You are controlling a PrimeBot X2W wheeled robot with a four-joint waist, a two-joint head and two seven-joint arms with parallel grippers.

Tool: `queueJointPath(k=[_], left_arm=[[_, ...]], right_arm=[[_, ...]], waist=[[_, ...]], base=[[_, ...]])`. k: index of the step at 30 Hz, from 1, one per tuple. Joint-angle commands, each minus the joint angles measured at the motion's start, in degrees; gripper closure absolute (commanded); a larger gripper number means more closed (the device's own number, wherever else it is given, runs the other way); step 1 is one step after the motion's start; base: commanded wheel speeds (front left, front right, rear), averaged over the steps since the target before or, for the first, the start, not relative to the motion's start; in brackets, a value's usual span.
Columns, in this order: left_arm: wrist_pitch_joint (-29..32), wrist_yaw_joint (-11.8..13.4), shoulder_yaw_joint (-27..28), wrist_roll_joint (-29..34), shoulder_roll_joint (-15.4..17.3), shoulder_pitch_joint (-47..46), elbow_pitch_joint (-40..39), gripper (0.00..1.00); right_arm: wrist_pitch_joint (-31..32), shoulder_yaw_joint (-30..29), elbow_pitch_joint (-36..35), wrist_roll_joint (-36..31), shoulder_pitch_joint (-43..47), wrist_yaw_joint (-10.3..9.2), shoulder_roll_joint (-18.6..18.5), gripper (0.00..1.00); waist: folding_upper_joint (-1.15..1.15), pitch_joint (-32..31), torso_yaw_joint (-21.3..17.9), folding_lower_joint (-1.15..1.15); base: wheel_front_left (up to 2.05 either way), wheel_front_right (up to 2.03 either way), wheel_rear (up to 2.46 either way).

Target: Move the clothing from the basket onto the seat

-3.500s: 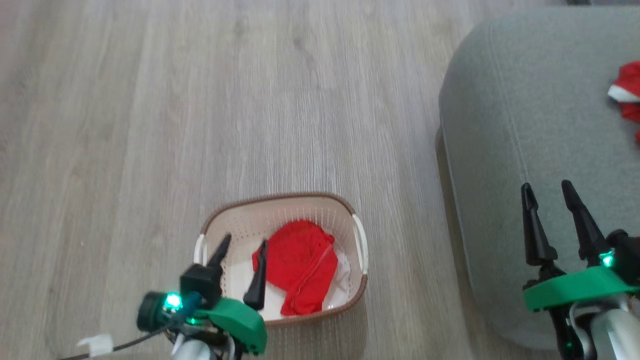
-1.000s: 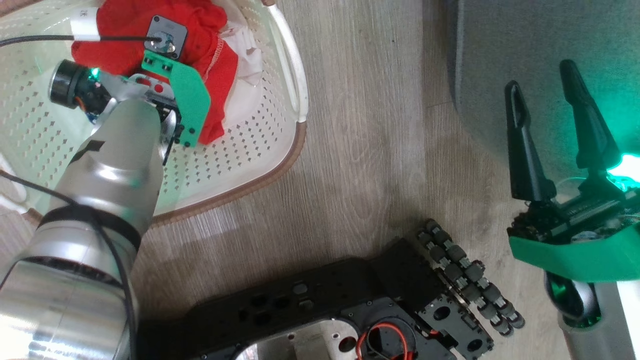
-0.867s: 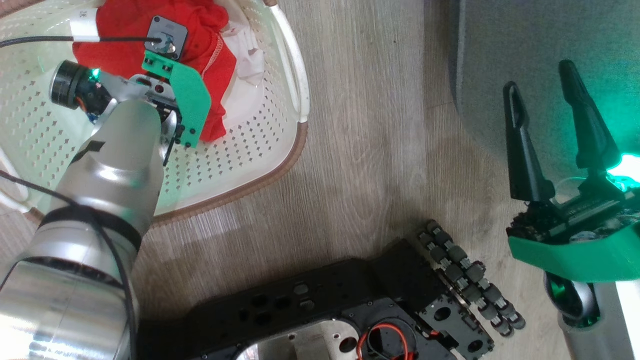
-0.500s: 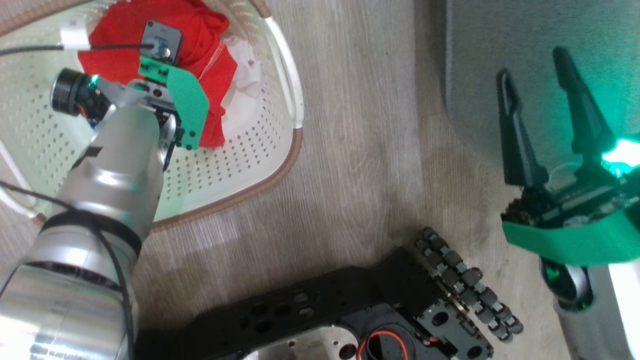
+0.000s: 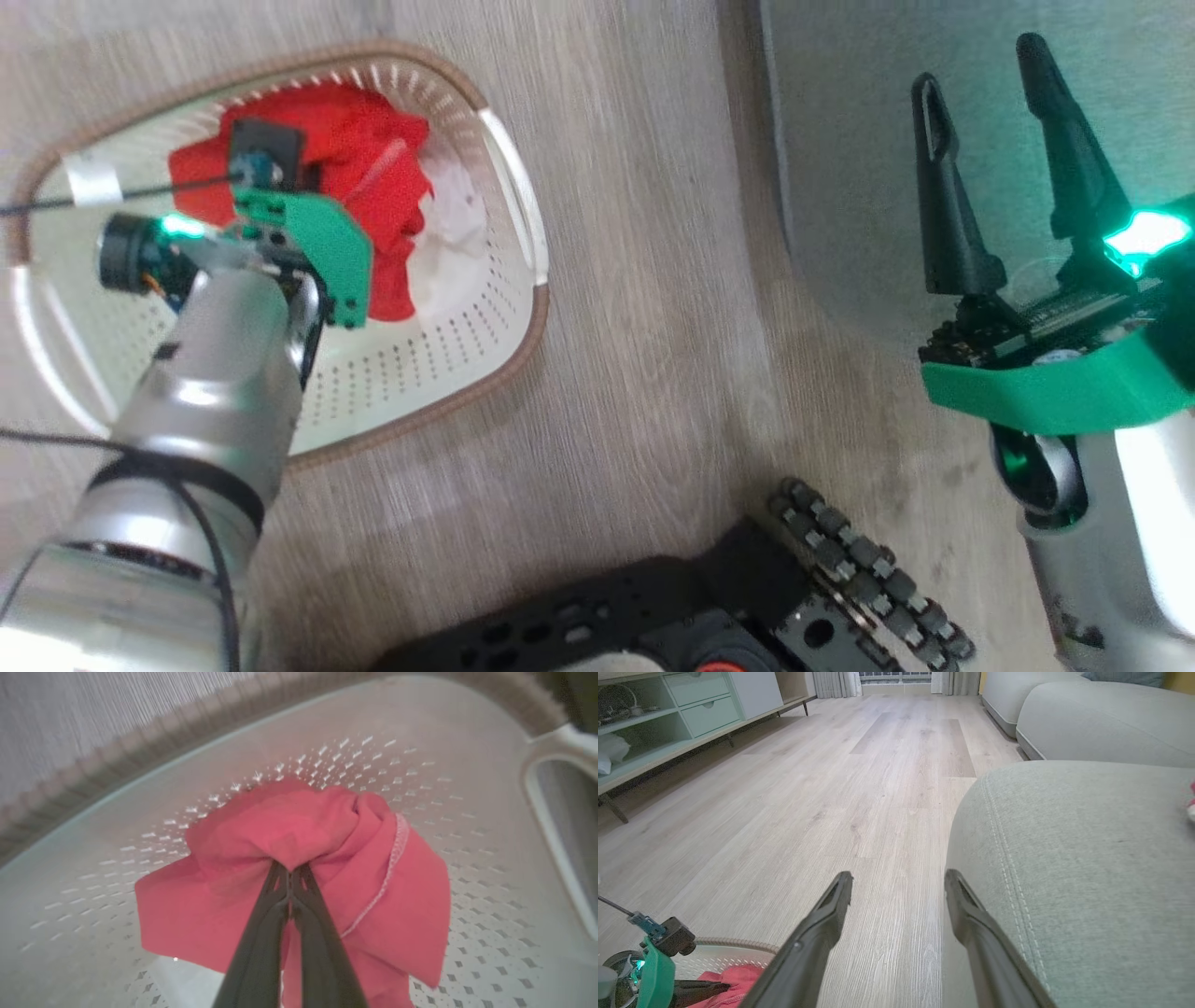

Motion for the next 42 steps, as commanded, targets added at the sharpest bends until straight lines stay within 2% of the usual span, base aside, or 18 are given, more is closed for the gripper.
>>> queueJointPath(k=[1, 6, 11, 18, 32, 42], left_arm=[[-1.20, 0.41, 1.30, -0.49, 0.65, 2.73, -0.69, 1.00], [-2.51, 0.57, 1.97, -1.57, -0.41, 6.09, -3.22, 1.00], [-2.58, 2.17, 3.40, -0.58, -0.63, 11.76, -14.58, 1.00], [-2.59, 2.25, 7.44, 2.16, -0.13, 20.28, -28.55, 1.00], [-2.60, -2.22, 15.23, 7.04, -0.97, 33.17, -49.95, 1.00], [-2.60, -5.50, 20.90, 7.33, -1.61, 37.80, -60.88, 1.00]], right_arm=[[-0.37, 0.46, -1.10, 0.15, 2.17, -0.01, -0.14, 0.00], [-0.37, 0.27, 0.62, -0.08, 3.21, -0.01, -0.87, 0.00], [-0.37, 0.11, 2.15, -0.03, 4.32, -0.01, -1.46, 0.00], [-0.37, 0.61, 4.27, -0.11, 5.99, -0.01, -1.93, 0.00], [-0.37, 1.65, 7.07, -0.51, 9.97, -0.01, -1.89, 0.00], [-0.37, 1.38, 7.40, -1.11, 12.35, -0.01, -0.53, 0.00]], waist=[[0.00, -4.05, 1.20, 0.00], [0.00, -10.43, 3.57, 0.00], [0.00, -16.39, 5.59, 0.00], [0.00, -24.44, 7.80, 0.00], [0.00, -37.30, 10.96, 0.00], [0.00, -42.68, 11.74, 0.00]], base=[[0.00, 0.00, 0.00], [0.00, 0.00, 0.00], [0.00, 0.00, 0.00], [0.00, 0.00, 0.00], [0.00, 0.00, 0.00], [0.00, 0.00, 0.00]])
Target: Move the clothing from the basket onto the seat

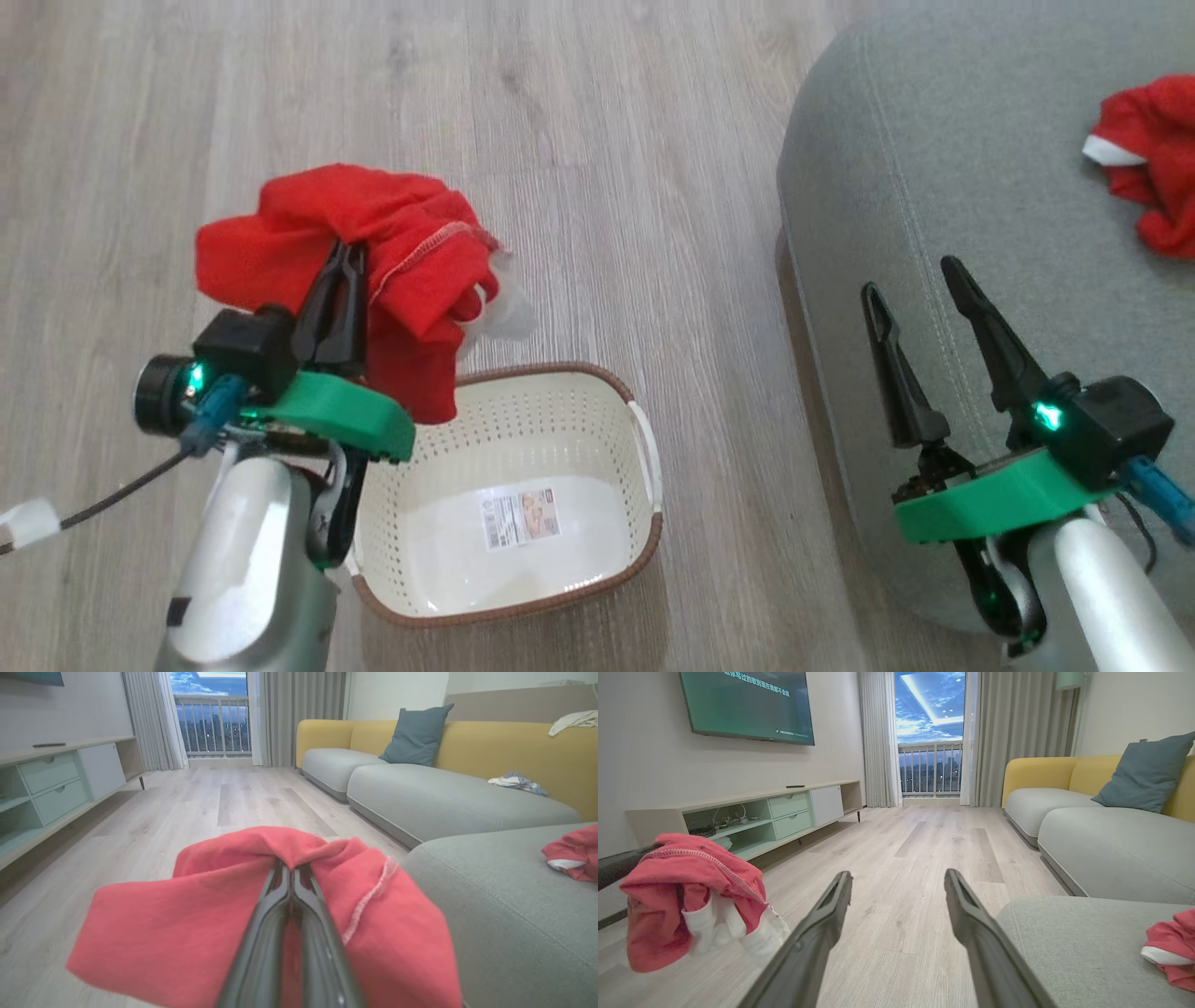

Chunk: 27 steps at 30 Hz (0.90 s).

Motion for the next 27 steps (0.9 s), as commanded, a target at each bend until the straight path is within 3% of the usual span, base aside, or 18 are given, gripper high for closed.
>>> queueJointPath(k=[1, 15, 27], left_arm=[[-0.72, -0.49, 2.60, 0.57, 0.49, -1.09, -3.40, 1.00], [-0.72, -2.92, 3.45, 0.15, 0.25, 0.37, -8.59, 1.00], [-0.72, -5.66, -1.01, 1.16, 0.24, -0.91, -9.02, 1.00]], right_arm=[[-0.37, 0.74, -1.53, -0.44, -0.19, -0.01, 0.10, 0.00], [-0.37, 0.71, -1.57, -1.07, 1.13, -0.01, -0.06, 0.00], [-0.37, 7.83, -2.95, -2.78, -0.92, -0.01, -5.44, 0.00]], waist=[[-0.01, -1.00, 0.17, 0.01], [-0.01, -3.18, 0.50, 0.01], [-0.01, -3.60, 0.80, 0.01]], base=[[0.00, 0.00, 0.00], [0.00, 0.00, 0.00], [0.00, 0.00, 0.00]])
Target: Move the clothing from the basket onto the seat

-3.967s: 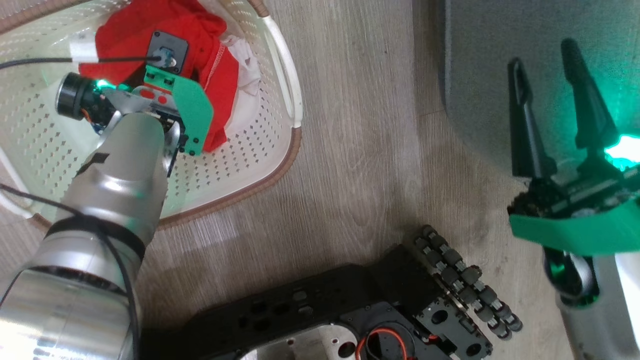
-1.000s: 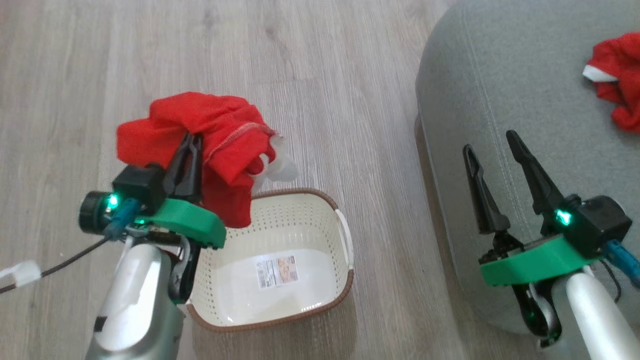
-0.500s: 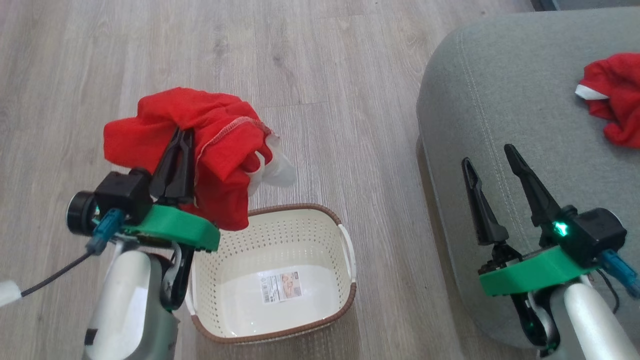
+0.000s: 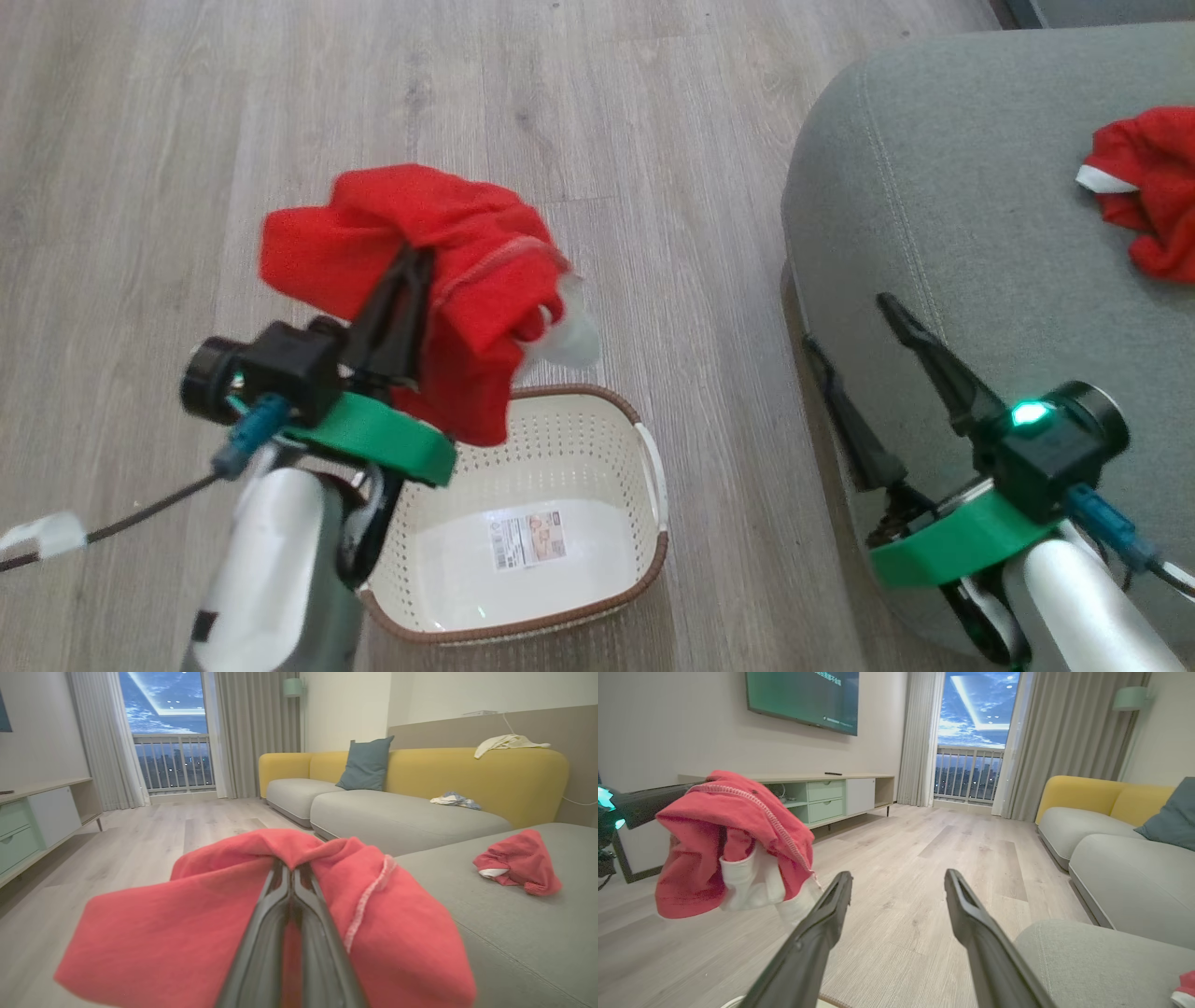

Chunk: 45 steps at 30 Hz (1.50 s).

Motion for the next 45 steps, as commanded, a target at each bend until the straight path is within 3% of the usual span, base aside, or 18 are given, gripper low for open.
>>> queueJointPath(k=[1, 10, 22, 36, 45], left_arm=[[-0.71, -0.29, 1.21, 0.29, 0.55, -3.34, -2.18, 1.00], [-0.71, -0.92, -6.23, 0.23, 0.55, -3.89, -2.01, 1.00], [-0.71, -0.99, -19.37, -2.32, 2.40, -5.89, -1.21, 1.00], [-0.71, -0.99, -34.57, -7.82, 6.12, -9.86, 1.10, 1.00], [-0.71, -1.00, -36.30, -9.69, 6.82, -10.49, 1.17, 1.00]], right_arm=[[-0.37, 1.14, -2.10, -0.39, -2.14, -0.01, -1.09, 0.00], [-0.37, 8.23, 1.23, -5.74, -6.60, -0.01, -5.89, 0.00], [-0.37, 16.63, 7.55, -7.38, -12.85, -0.01, -9.57, 0.00], [-0.37, 28.82, 11.01, -7.85, -20.13, -0.01, -10.96, 0.00], [-0.37, 31.10, 12.81, -6.29, -21.11, -0.01, -10.12, 0.00]], waist=[[0.00, -0.08, 0.05, 0.00], [0.00, -0.84, 0.40, 0.00], [0.00, -1.42, 1.25, 0.00], [0.00, -1.41, 2.08, 0.00], [0.00, -1.64, 2.64, 0.00]], base=[[0.00, 0.00, 0.00], [0.00, 0.00, 0.00], [0.00, 0.00, 0.00], [0.00, 0.00, 0.00], [0.00, 0.00, 0.00]])
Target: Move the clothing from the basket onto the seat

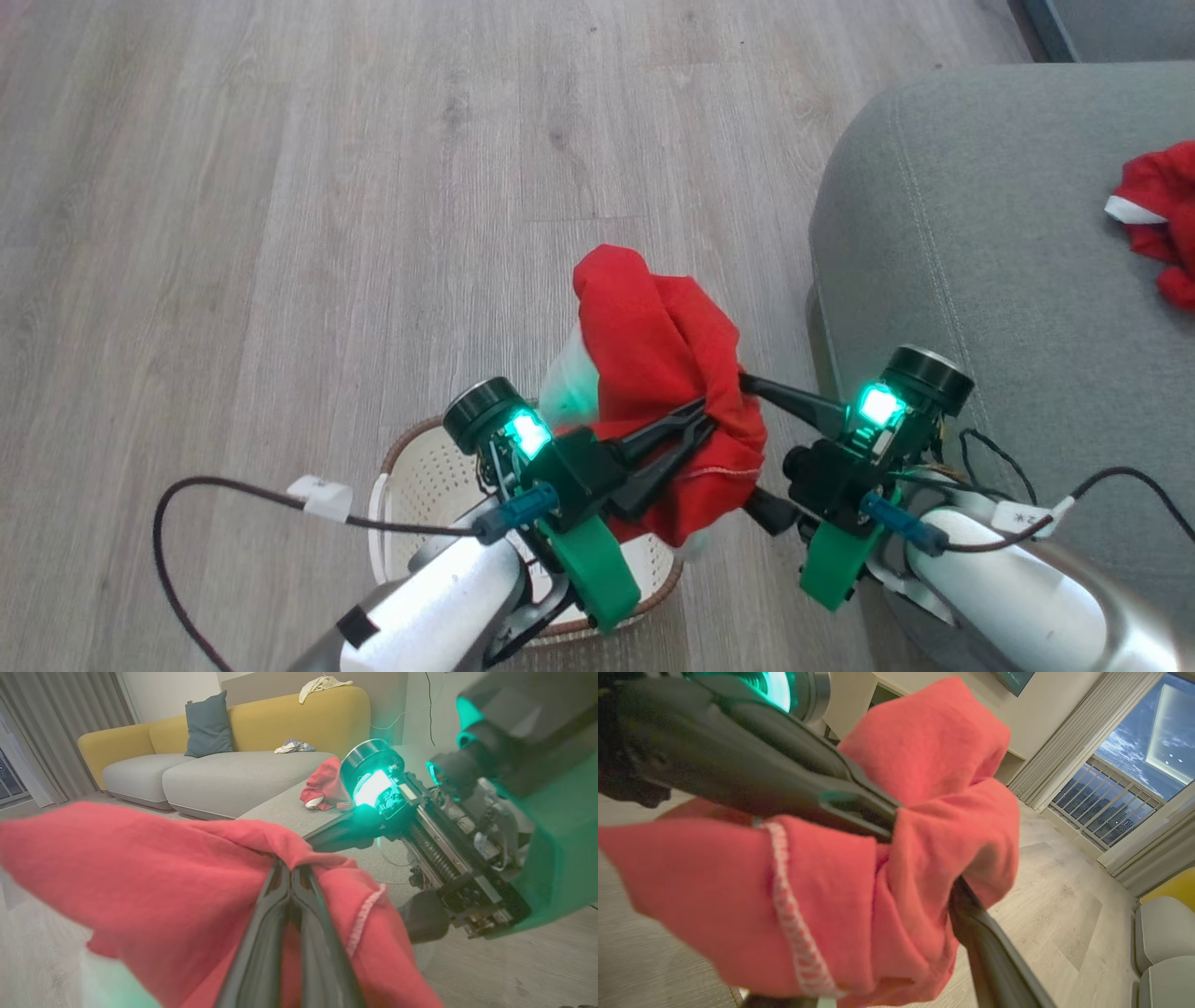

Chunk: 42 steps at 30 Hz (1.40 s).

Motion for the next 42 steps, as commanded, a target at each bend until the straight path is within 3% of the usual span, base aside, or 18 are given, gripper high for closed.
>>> queueJointPath(k=[1, 2, 14, 16, 17, 18, 29, 42], left_arm=[[-0.56, -0.06, 1.73, -0.52, 0.39, -3.13, -1.69, 1.00], [-0.56, -0.06, 1.72, -0.60, 0.37, -3.08, -1.68, 1.00], [-0.56, -0.04, 4.68, 0.07, -0.62, -1.15, -2.58, 1.00], [-0.56, 0.38, 5.74, 0.75, -1.03, -0.89, -3.13, 0.51], [-0.56, 0.58, 6.31, 1.05, -1.27, -0.70, -3.48, 0.16], [-0.56, 0.71, 6.85, 1.33, -1.48, -0.50, -3.77, 0.02], [-0.56, 1.02, 11.27, 5.09, -2.12, 2.93, -3.58, 0.00], [-0.56, 0.02, 10.25, 5.17, -3.09, 8.67, -1.07, 0.00]], right_arm=[[-0.37, -0.56, -1.06, 0.92, -1.05, -0.01, 0.24, 0.71], [-0.37, -0.59, -1.17, 1.31, -0.87, -0.01, 0.47, 1.00], [-0.37, -8.83, -5.21, 1.69, 3.65, -0.01, 3.06, 1.00], [-0.37, -10.71, -6.18, 2.06, 4.47, -0.01, 3.64, 1.00], [-0.37, -11.76, -6.60, 2.38, 4.91, -0.01, 3.98, 1.00], [-0.37, -12.86, -6.98, 2.73, 5.34, -0.01, 4.33, 1.00], [-0.37, -26.70, -8.42, 4.67, 9.51, -0.01, 6.77, 1.00], [-0.37, -39.52, -8.82, 6.19, 15.28, -0.01, 9.44, 1.00]], waist=[[0.00, -0.02, 0.07, 0.00], [0.00, -0.02, 0.18, 0.00], [0.00, 0.05, 0.38, 0.00], [0.00, 0.04, 0.37, 0.00], [0.00, 0.10, 0.38, 0.00], [0.00, 0.19, 0.40, 0.00], [0.00, 0.66, 1.00, 0.00], [0.00, 0.20, 1.53, 0.00]], base=[[0.00, 0.00, 0.00], [0.00, 0.00, 0.00], [0.00, 0.00, 0.00], [0.00, 0.00, 0.00], [0.00, 0.00, 0.00], [0.00, 0.00, 0.00], [0.00, 0.00, 0.00], [0.00, 0.00, 0.00]])
